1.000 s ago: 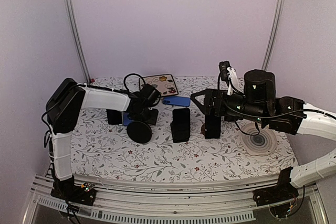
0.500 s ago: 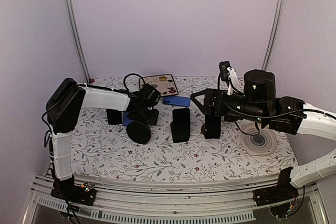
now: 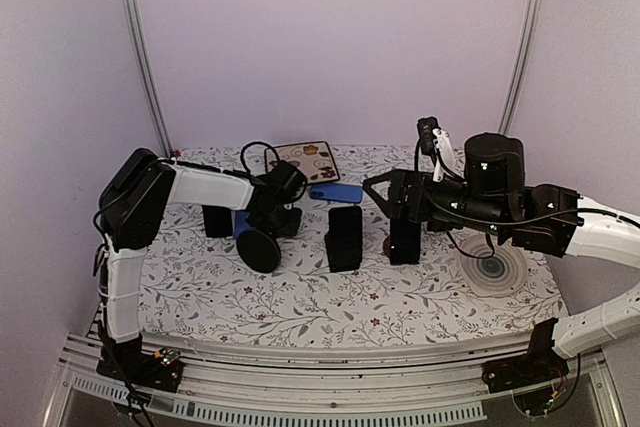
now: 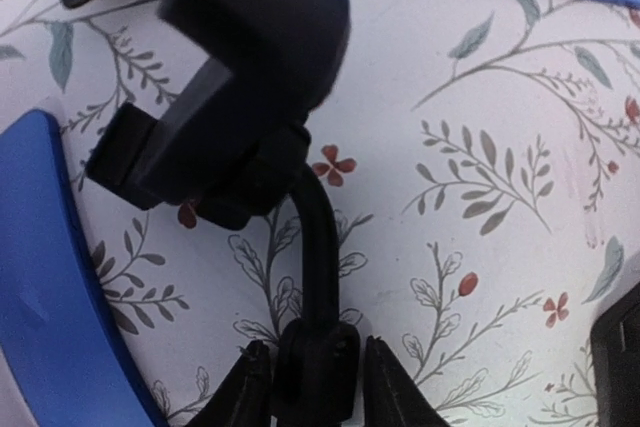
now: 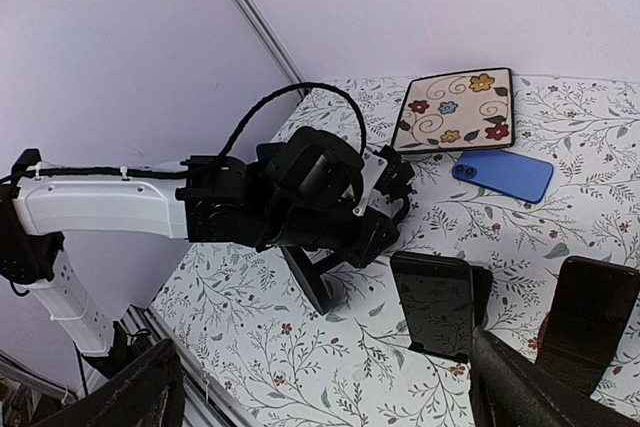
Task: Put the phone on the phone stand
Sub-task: Pick up the phone stand from the center of the board, then place the phone stand at the center of the board.
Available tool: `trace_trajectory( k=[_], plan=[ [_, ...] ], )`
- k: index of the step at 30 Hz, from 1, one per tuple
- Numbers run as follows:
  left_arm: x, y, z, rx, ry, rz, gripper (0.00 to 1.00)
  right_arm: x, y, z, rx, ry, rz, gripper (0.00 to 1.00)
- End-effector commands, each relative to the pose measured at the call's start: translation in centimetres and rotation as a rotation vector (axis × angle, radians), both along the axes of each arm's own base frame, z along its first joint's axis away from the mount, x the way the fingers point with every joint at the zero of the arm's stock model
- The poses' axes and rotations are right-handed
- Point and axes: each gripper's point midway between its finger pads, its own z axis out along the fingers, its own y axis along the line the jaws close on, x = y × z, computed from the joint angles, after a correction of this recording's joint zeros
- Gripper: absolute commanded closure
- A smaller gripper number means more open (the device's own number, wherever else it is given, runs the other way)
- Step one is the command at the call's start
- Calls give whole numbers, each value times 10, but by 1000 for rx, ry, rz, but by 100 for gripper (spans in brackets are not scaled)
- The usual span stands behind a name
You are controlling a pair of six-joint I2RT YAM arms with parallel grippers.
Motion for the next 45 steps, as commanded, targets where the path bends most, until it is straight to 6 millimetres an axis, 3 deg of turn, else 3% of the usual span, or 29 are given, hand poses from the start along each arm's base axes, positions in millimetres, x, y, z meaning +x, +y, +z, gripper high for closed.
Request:
trace_trajectory(
  k=[1,5,9,13,14,16,19,24,31,35,40,45],
  plan=[
    [0,7,-2,34,9,3,74,0,-2,-5,-6,6,-3,1],
    [3,4,17,27,-33,4,88,0,-1,-4,-4,6,0,1],
    [5,1,44,12,-90,7,95,0,0,-4,-3,6,3,1],
    [2,-2,77,-8,-166,4,100,0,3,-5,-3,8,8,1],
    [0,-4,97,-34,-203,1,100,1,3,-4,-2,6,9,1],
    [-3,-6,118,-74,-250,-9,100,1,4,-3,1,6,10,1],
    [-13,-8,155,-143,-337,-44,100,2,6,0,9,1,10,1],
    [-37,-4,194,-261,-439,-101,100,1,10,5,40,-4,25,1],
    [-78,-9,240,-445,-564,-256,100,-7,40,8,113,-6,151,1],
    [-104,-15,255,-529,-623,-352,100,-10,57,6,149,-23,219,1],
    [-112,-6,241,-507,-654,-289,100,-6,72,-5,125,1,242,0],
    [-113,-5,225,-465,-708,-186,100,-2,75,-14,103,13,231,1]
  ],
)
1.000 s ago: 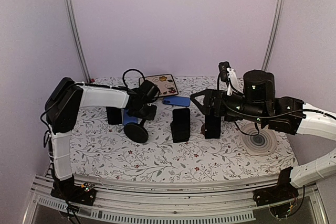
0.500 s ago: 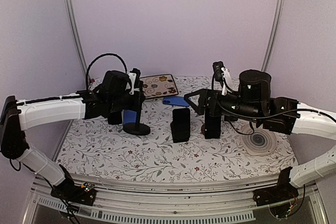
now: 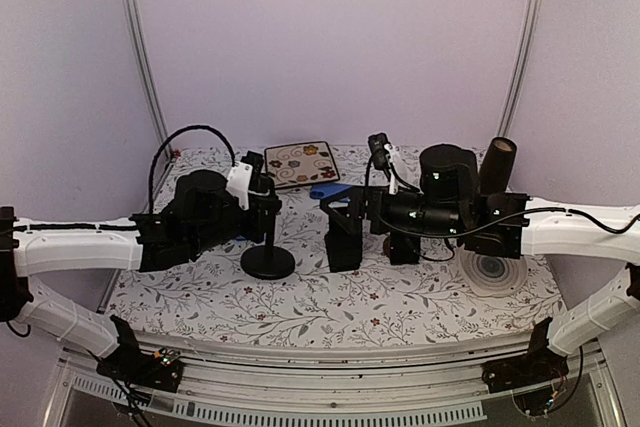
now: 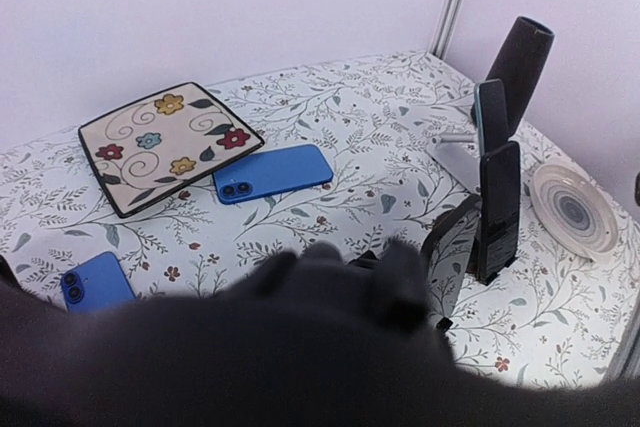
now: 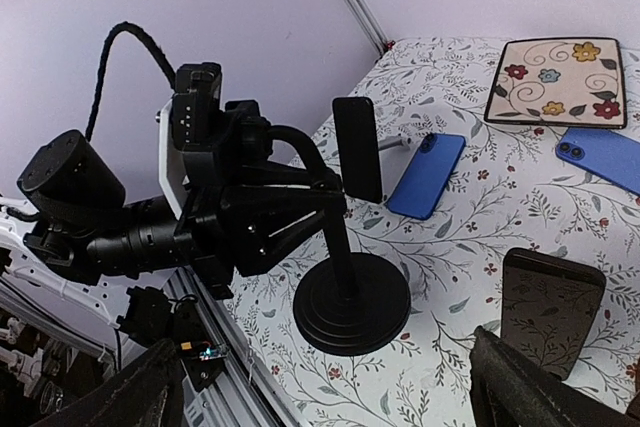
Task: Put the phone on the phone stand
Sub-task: Place the phone stand at the center of the board.
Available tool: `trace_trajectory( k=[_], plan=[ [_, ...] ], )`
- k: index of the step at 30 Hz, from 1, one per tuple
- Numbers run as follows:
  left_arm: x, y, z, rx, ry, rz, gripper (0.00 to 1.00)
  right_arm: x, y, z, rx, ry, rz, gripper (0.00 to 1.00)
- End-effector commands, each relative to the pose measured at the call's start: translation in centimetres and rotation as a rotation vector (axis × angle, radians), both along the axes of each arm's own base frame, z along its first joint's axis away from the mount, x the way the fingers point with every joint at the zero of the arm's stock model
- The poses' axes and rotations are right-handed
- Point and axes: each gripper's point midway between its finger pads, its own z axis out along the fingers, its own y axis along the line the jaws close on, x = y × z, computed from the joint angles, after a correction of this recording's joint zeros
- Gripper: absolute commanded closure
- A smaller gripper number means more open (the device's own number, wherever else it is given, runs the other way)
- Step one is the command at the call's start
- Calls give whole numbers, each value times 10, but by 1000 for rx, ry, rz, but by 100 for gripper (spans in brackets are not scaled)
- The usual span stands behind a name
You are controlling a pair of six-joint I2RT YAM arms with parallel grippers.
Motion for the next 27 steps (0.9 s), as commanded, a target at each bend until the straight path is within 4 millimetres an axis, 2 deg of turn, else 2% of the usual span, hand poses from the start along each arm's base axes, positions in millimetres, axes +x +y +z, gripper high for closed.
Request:
trace_trajectory(
  k=[1,10,16,18,27],
  plan=[
    [7,-2,18,-85,-108,115,100,2,5,15,36,-26,7,1],
    [1,-20,-13,-74,-127,140,100,7,-11,5,-20,-23,-60,1],
    [-8,-16,-37,-71,-131,195,90,6,-18,-1,-41,-18,-75,1],
    [-12,-16,-41,-74,-126,200,84,6,-19,-2,-48,-18,-80,1],
    [-30,-15,-51,-53,-99,206,40,7,-23,-4,-62,-25,-93,1]
  ],
)
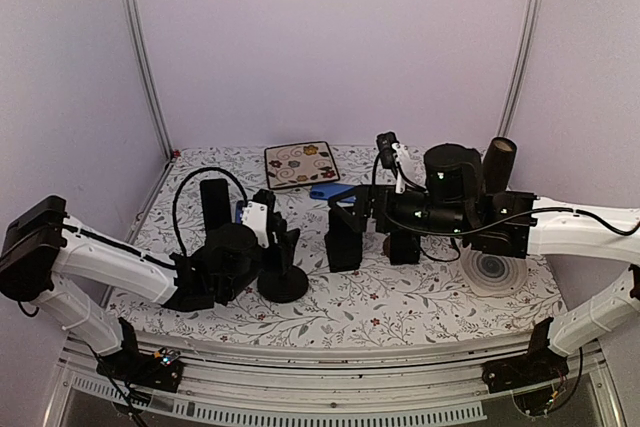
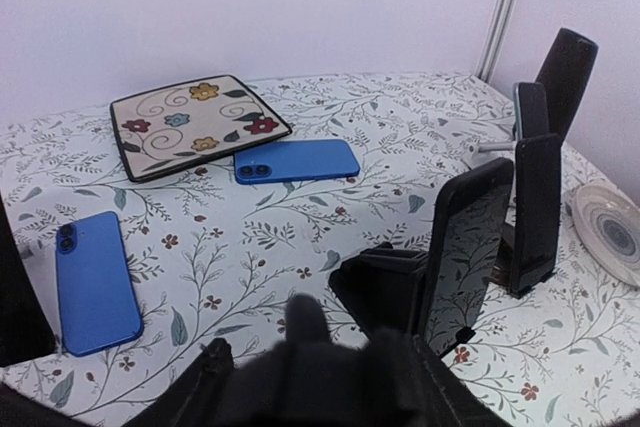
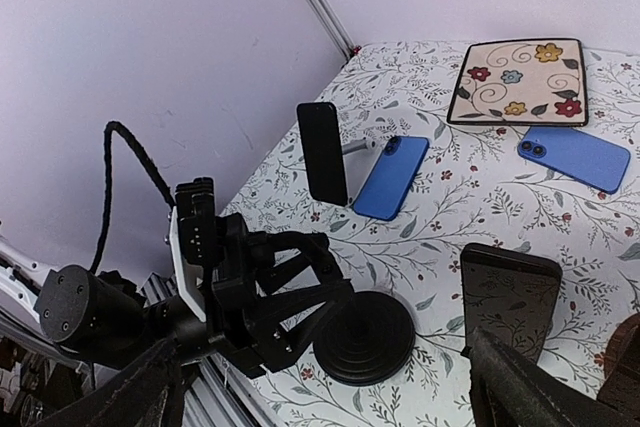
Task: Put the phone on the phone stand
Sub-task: Place the phone stand at the center of the board.
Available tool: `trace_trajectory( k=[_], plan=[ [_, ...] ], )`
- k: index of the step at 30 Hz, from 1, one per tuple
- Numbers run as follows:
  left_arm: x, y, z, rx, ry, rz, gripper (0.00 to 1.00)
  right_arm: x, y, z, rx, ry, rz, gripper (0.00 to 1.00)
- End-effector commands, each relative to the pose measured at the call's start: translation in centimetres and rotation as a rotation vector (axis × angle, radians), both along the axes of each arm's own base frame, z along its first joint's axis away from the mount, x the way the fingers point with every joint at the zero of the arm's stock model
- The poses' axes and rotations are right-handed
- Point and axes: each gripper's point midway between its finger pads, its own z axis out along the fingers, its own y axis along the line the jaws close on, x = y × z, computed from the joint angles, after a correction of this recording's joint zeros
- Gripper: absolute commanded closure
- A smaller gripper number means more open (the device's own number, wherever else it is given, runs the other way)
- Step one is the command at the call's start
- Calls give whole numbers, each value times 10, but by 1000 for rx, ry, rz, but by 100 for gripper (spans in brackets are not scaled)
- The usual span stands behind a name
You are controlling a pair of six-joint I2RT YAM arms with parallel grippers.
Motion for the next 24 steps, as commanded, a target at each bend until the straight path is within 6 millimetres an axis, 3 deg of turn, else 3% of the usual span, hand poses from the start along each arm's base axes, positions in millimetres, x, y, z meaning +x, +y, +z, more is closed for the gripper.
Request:
trace_trajectory(
  k=[1,6,11,24],
  plan=[
    [-10,5,6,-31,-2,27,36,0,-9,-1,-14,-17,-18,1],
    [-25,12,3,-28,24,23,16,1,-11,-6,-30,-14,-28,1],
    [-40,20,-1,-13,55,11,5,3,-11,-8,-42,-20,-36,1],
    [-72,28,-14,-33,139,-72,3,8,-7,-14,-65,-30,-39,1]
  ],
)
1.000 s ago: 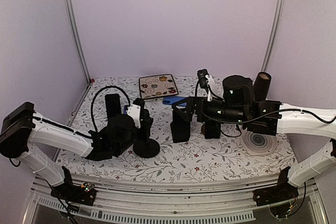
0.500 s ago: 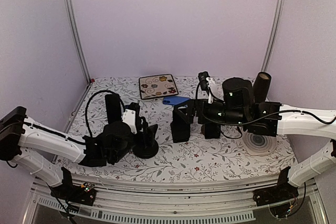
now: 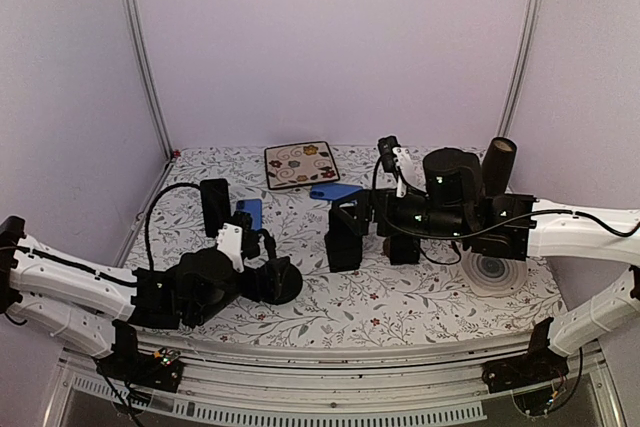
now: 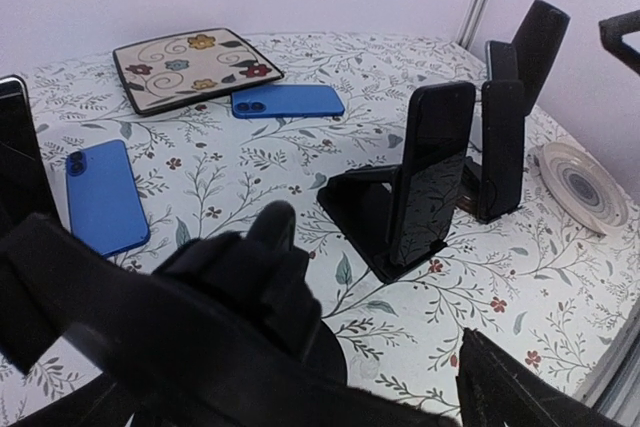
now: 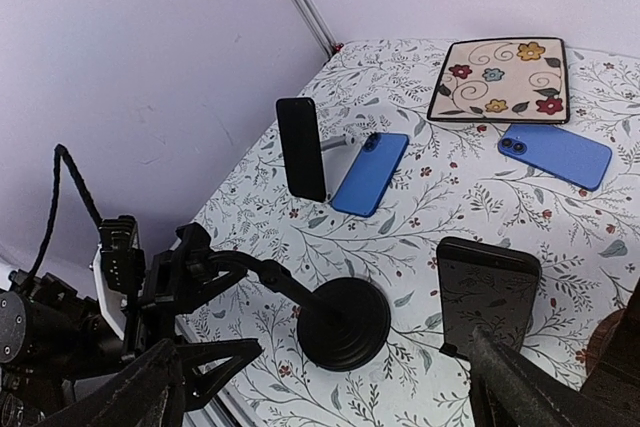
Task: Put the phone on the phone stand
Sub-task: Place the phone stand at the center of the board, then adjust the phone stand at the center of the board.
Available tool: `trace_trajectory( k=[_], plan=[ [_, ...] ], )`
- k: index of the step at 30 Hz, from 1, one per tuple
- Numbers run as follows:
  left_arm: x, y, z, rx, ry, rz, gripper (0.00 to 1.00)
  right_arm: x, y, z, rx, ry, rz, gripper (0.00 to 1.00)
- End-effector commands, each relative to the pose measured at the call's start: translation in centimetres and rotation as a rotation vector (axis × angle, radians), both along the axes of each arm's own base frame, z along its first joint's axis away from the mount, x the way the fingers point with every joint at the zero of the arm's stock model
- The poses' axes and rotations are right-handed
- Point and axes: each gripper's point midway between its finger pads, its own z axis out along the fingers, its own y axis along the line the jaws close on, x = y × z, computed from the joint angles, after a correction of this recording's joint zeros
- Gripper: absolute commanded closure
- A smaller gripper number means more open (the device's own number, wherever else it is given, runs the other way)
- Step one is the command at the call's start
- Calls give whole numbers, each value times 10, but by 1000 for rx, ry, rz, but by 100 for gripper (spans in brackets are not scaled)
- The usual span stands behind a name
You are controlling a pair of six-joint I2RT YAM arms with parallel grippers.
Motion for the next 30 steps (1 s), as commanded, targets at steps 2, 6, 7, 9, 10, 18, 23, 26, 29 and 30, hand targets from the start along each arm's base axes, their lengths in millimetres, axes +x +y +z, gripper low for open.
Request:
trace_trajectory(
  k=[2,6,7,9,10,18,23,26,29,30],
  plan=[
    [-14,-1,-8,-5,41,-56,3,5,1,-6,-28,-13,-12,1],
    [-16,-4,-6,-18,45,-78,3,5,2,-8,-36,-12,-7,1],
    [-17,-4,-4,-26,44,-86,3,5,2,-9,-39,-12,-6,1],
    [-19,-5,1,-45,41,-97,3,6,2,-9,-41,-15,-7,1],
    [-19,-5,4,-54,39,-100,3,5,2,-8,-42,-16,-5,1],
    [-20,-3,20,-93,34,-107,3,4,9,-8,-48,-29,26,1],
    [-21,2,23,-101,46,-103,3,1,20,-8,-58,-39,63,1],
    [-22,6,24,-88,54,-103,3,0,23,-9,-70,-50,65,1],
    [-23,14,23,-67,69,-94,3,1,23,-10,-73,-50,62,1],
    [-23,16,24,-68,73,-93,3,1,23,-10,-73,-51,61,1]
  ],
)
